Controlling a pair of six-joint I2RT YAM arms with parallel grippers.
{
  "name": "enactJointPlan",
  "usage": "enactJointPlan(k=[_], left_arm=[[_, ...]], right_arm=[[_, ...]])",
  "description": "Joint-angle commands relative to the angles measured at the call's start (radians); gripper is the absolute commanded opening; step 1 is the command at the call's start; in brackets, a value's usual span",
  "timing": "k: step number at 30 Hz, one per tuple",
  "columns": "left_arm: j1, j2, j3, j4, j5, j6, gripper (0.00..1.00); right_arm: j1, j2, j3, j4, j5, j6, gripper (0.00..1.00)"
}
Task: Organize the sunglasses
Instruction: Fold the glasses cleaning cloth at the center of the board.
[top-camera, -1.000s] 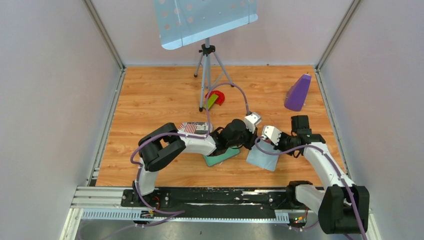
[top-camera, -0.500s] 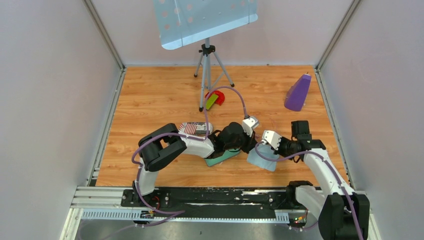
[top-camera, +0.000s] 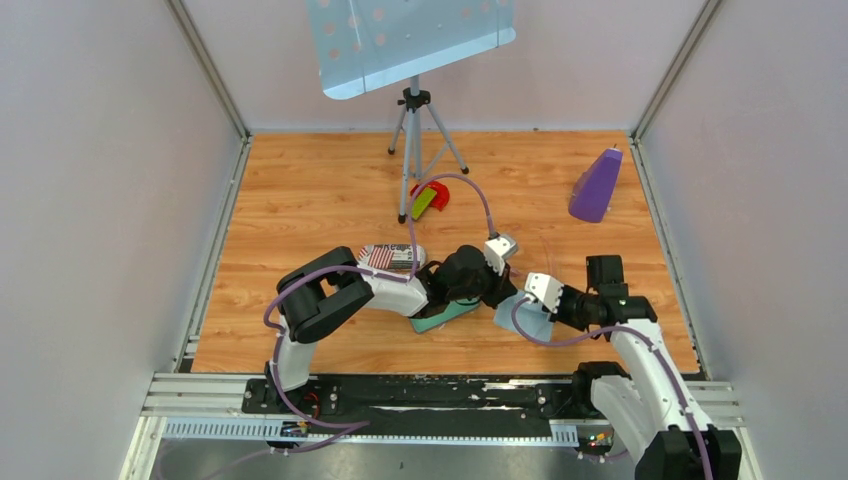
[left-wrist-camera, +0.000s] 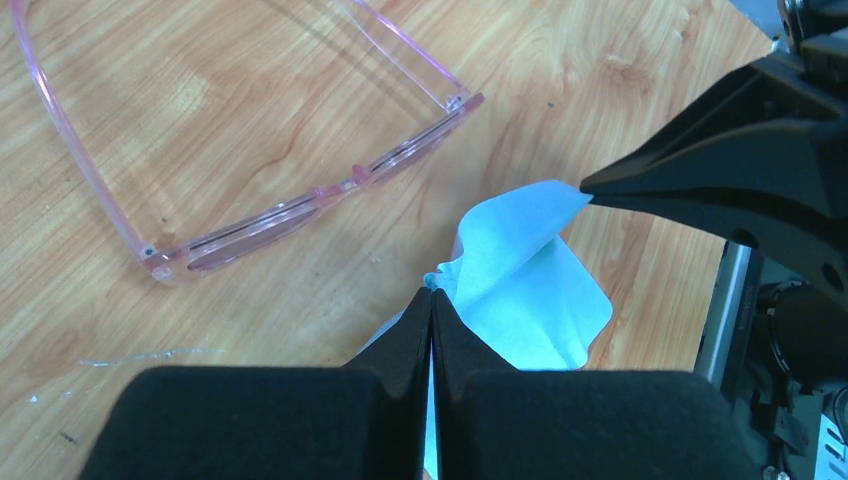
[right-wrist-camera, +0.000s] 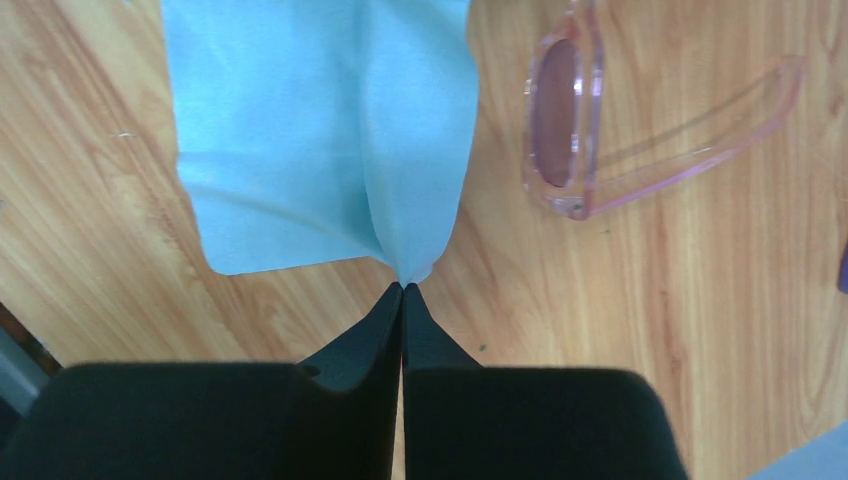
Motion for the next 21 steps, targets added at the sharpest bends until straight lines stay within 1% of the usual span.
enactJointPlan(k=[1,8,14,18,21], left_arm=[[0.007,-0.015,-0.022,0.031,-0.004,0.013,0.00],[0.009,-0.031,-0.034,0.008,-0.011,0.026,0.00],[0.008,-0.028,-0.041,0.009,0.016,0.023,0.00],[0.009,-0.031,-0.048,0.014,0.035,0.021,0.00],[0.009,-0.033,-0.050,0.010,0.050,0.023,0.00]], right_arm=[[-0.011,-0.036,-0.040,-0.075,-0.048,-0.032,0.03],[-0.011,-0.071,-0.031,-0.121,-0.061,-0.040,0.03],[-0.011,-0.107,-0.041,-0.157,-0.088,-0.077,0.06],[-0.011,-0.096,-0.017,-0.240,-0.122,-0.125,0.19],[-0.013,-0.077,0.024,-0.277,-0.111,-0.105,0.23]])
